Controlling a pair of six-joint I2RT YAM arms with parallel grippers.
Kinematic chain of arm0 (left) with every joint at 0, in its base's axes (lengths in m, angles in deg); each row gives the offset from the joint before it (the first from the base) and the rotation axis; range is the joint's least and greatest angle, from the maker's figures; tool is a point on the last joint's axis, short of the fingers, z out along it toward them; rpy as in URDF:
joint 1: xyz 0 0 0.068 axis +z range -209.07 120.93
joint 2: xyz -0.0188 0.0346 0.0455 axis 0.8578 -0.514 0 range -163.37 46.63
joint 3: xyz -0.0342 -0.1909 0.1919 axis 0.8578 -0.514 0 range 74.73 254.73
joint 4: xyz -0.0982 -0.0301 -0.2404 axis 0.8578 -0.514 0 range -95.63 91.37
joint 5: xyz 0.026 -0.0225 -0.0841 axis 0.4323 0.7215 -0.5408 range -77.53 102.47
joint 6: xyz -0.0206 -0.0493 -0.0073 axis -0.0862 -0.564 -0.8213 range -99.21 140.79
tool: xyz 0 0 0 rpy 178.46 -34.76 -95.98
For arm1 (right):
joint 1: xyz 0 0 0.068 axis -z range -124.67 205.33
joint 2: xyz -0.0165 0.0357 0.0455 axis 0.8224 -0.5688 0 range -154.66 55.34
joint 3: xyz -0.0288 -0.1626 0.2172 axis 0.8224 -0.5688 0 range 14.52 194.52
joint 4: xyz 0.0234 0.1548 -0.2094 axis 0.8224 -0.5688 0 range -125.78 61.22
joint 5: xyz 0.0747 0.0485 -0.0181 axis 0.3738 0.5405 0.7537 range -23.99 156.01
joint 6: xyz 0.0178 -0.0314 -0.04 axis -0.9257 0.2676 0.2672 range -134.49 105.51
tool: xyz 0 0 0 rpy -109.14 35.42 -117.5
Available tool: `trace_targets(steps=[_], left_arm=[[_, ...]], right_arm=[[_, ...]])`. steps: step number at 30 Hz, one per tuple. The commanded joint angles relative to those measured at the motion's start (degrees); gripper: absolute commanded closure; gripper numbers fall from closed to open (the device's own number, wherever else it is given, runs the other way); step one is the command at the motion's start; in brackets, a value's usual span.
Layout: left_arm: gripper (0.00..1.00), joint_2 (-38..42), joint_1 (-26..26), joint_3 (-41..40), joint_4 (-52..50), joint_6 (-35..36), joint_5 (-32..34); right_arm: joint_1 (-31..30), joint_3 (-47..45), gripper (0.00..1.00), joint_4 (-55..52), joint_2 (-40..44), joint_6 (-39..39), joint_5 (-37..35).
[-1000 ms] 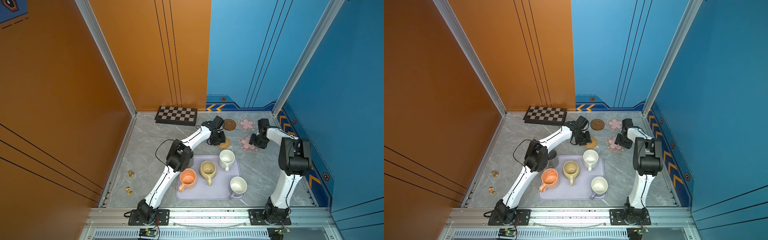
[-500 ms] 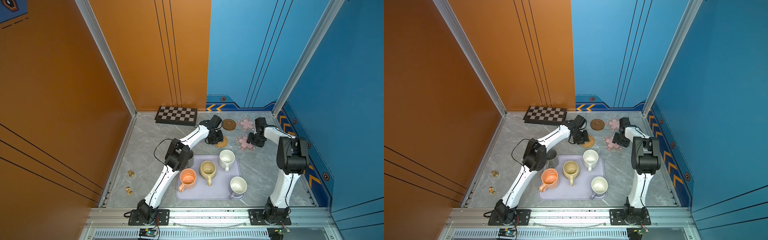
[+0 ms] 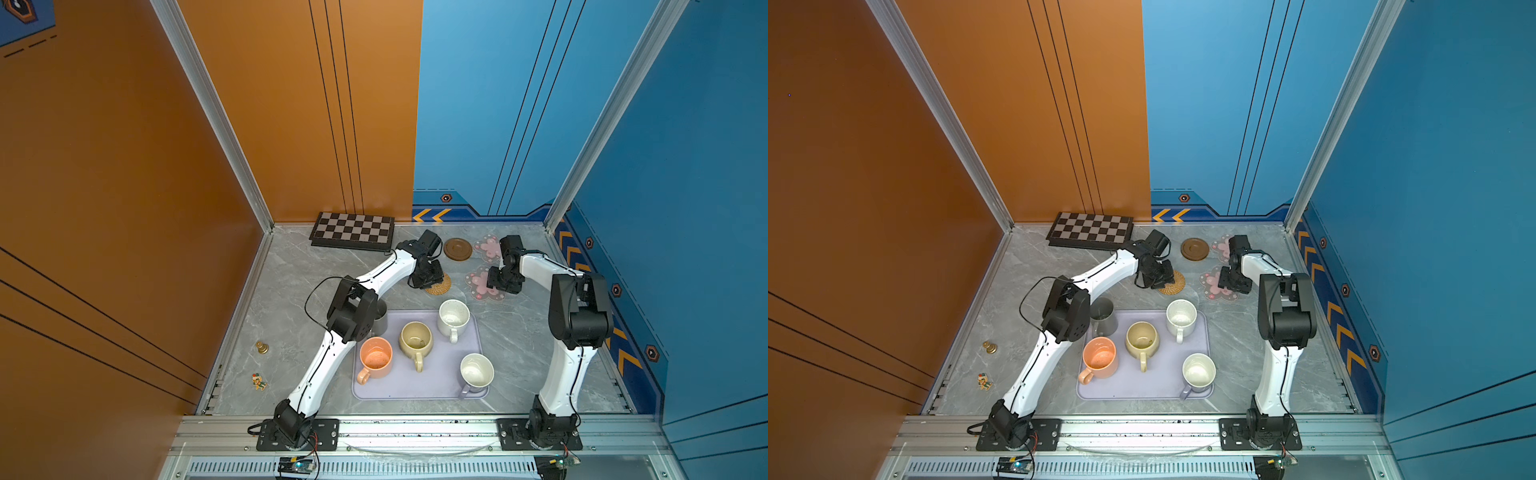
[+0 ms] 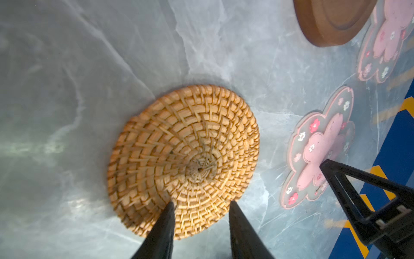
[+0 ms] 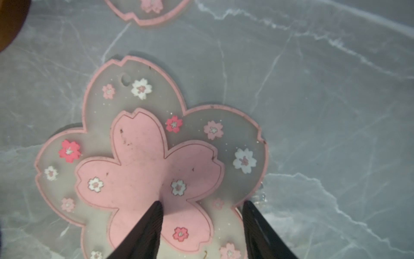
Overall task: Place cups on coasters
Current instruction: Move the coaster to the top-center of the table.
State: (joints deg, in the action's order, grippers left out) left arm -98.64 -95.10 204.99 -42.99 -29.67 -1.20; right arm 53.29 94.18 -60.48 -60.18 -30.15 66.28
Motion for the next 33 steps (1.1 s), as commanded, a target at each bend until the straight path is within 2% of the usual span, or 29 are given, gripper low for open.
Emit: trace_targets(steps=[1,25,33], left_arm=[[0.59,0.7,1.0,-2.0,-3.8,0.1,2.8],[0.58,5.5,1.7,-7.6,-3.8,1.0,4.7],[0.58,5.4,1.9,-6.5,-3.8,1.1,4.3]], right_arm=[[-1.4,-1.3,0.41,-4.3,-2.2,2.8,-2.1],[-4.3,-2.5,0.42,-4.3,-0.5,5.6,-1.6],[-1.0,3.6,0.38,-3.8,1.8,4.4,5.0]])
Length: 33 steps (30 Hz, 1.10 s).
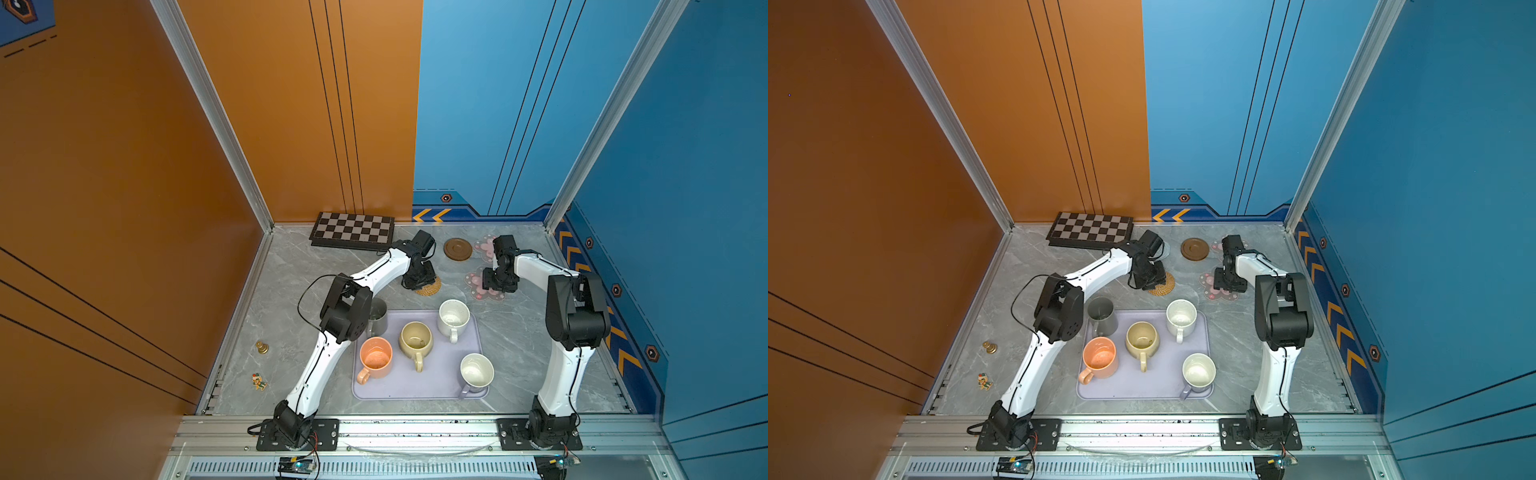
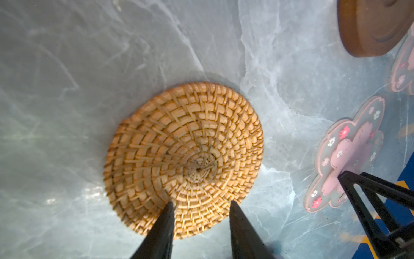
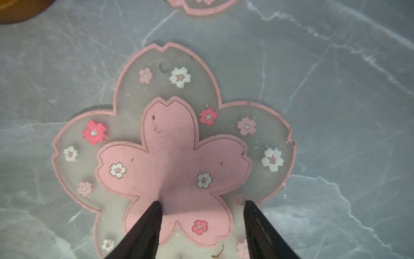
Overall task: Place cups on coasters
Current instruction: Move the coaster to the top-center of the table.
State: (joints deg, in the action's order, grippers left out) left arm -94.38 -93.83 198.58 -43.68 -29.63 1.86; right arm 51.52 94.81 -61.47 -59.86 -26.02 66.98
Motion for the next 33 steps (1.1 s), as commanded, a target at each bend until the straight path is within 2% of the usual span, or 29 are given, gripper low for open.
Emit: trace_targets(steps=[1,5,17,23,33], left_arm=[[0.58,1.1,0.8,0.0,-3.0,1.0,1.2],[0.58,0.8,0.9,0.2,-3.1,1.0,1.0],[0.57,-0.8,2.1,2.2,-3.1,0.8,0.7],[0.57,-2.3,2.1,4.2,-3.1,0.8,0.1],[0.57,-1.7,1.9,2.4,-3.0,0.8,0.0]], right_arm=[[0.9,4.1,0.38,-2.8,1.6,0.3,5.1],[1.6,8.6,0.37,-2.7,1.1,0.6,6.5],[3.6,17.9,0.36,-3.4,-8.8,1.6,7.5],[3.6,19.2,0.36,-3.4,-11.0,2.0,7.8],[2.6,18.9,0.36,-3.9,-13.3,2.2,7.9]])
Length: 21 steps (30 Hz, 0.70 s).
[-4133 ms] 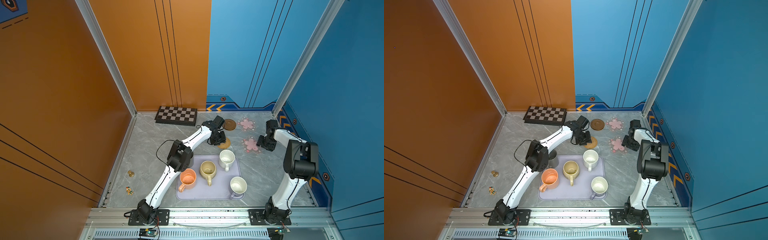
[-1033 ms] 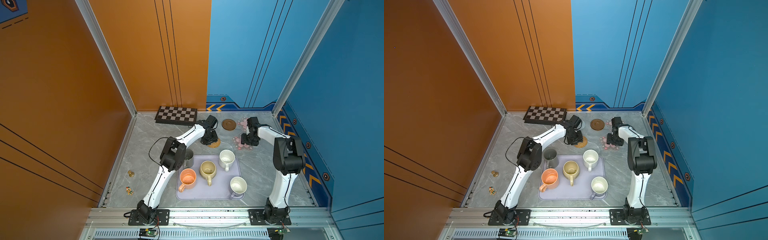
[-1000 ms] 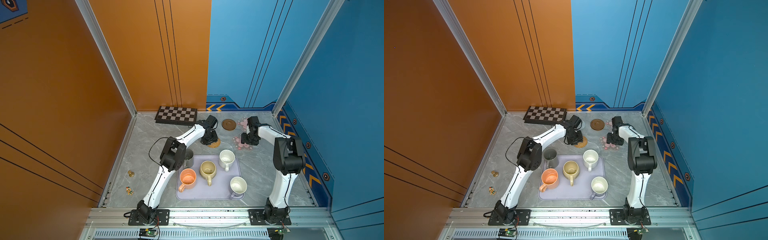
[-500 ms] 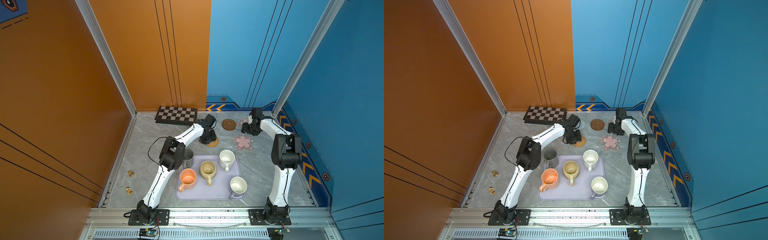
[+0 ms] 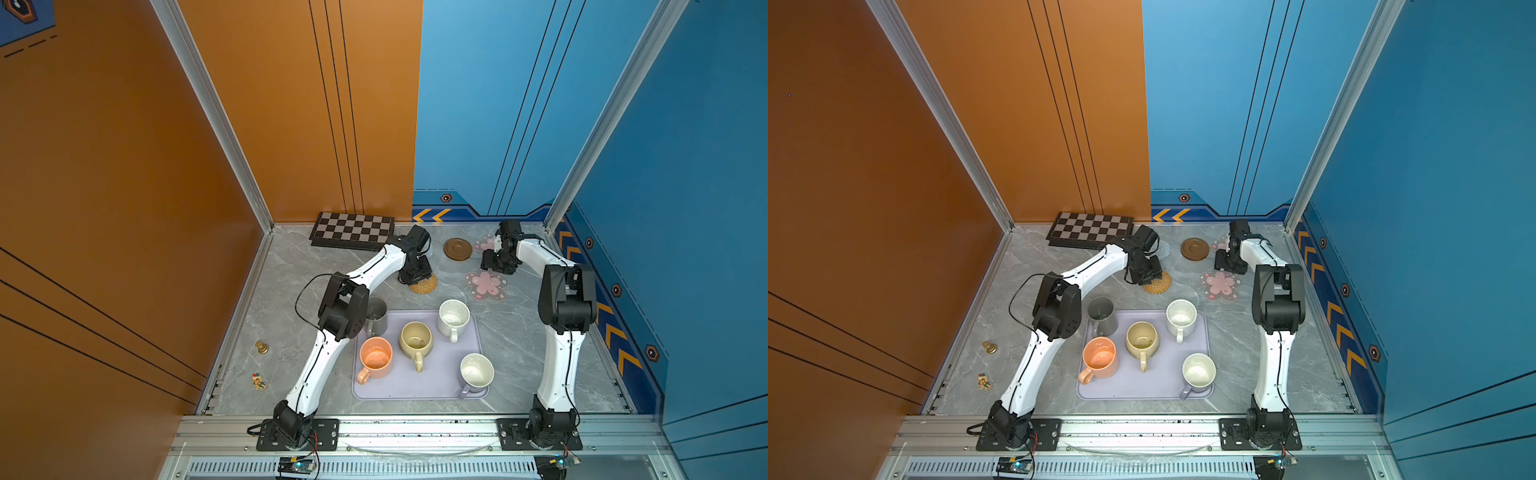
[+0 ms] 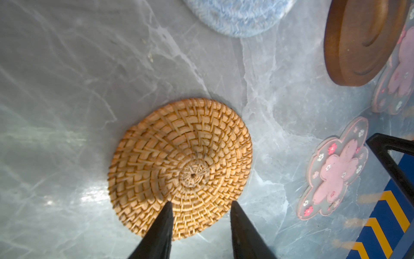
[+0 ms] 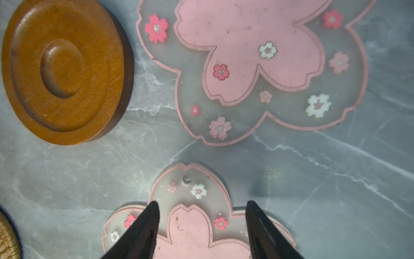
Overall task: Place cups on coasters
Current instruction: Move the coaster to the top-center of the table.
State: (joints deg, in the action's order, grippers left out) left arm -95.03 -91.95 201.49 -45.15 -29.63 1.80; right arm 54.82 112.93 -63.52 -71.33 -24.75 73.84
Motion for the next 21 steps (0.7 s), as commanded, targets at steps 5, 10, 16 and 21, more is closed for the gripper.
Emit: trace_targets(steps=[5,10,16,21], left_arm=[[0.57,-1.1,-0.1,-0.7,-1.6,0.9,-0.3],[0.57,-0.3,-0.8,-2.7,-1.6,1.0,-0.3],[0.57,0.4,-1.3,-4.2,-1.6,1.0,-0.2],[0.57,0.6,-1.5,-4.3,-1.6,1.2,-0.6]], right_arm=[[-0.9,-0.1,0.36,-1.8,-2.7,0.8,0.7],[-1.2,-0.8,0.37,-1.8,-2.9,0.8,1.8],[-2.0,-2.0,0.37,-1.8,-2.1,0.4,1.9],[-2.5,-1.8,0.37,-1.8,-2.1,-0.7,1.8]])
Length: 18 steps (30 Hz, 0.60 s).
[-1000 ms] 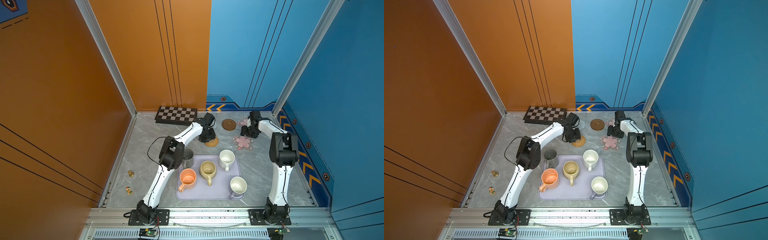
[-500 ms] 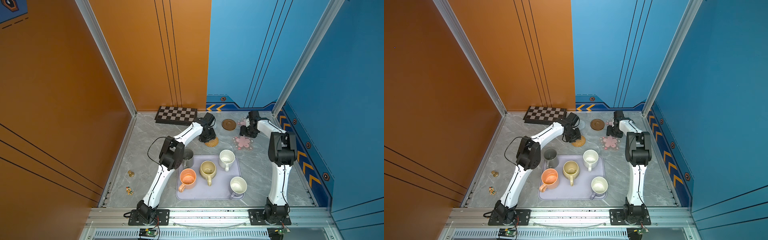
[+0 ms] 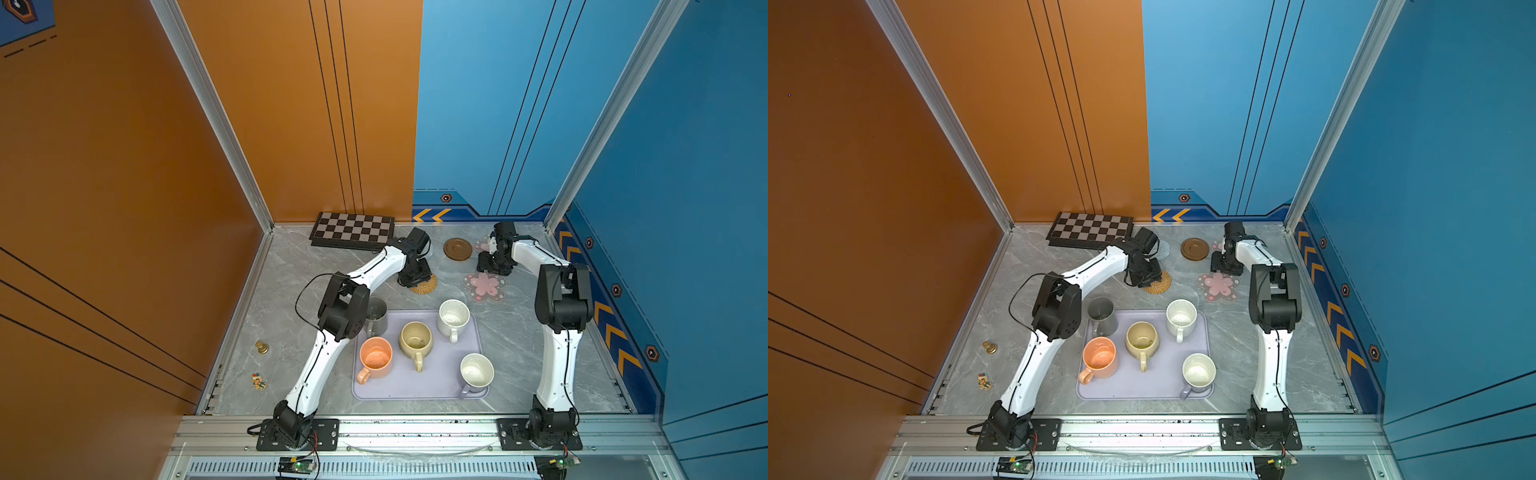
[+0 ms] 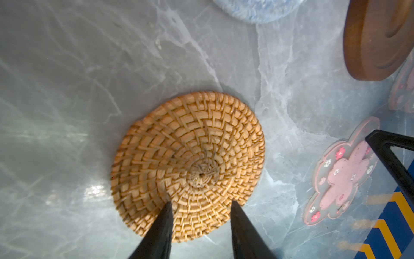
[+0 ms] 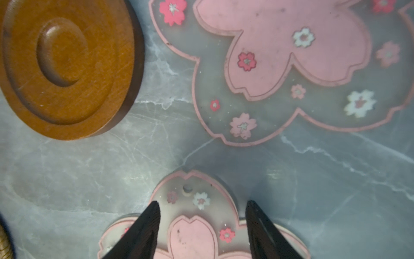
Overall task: Place cups on coasters
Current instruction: Move the coaster to the top-center of the table.
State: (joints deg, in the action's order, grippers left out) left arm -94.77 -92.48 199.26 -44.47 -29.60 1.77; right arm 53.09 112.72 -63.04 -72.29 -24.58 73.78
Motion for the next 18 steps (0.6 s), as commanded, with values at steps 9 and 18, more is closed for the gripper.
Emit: trace_targets(steps=[9,18], left_arm=[[0.57,0.7,-1.8,-3.6,-2.3,1.5,-1.0],[0.58,2.7,-2.4,-7.0,-2.4,2.5,-1.5]], right_arm=[[-0.3,-1.4,0.37,-2.3,-0.2,-2.0,0.4],[0.5,-0.2,0.36,-2.2,5.2,-4.0,2.1]])
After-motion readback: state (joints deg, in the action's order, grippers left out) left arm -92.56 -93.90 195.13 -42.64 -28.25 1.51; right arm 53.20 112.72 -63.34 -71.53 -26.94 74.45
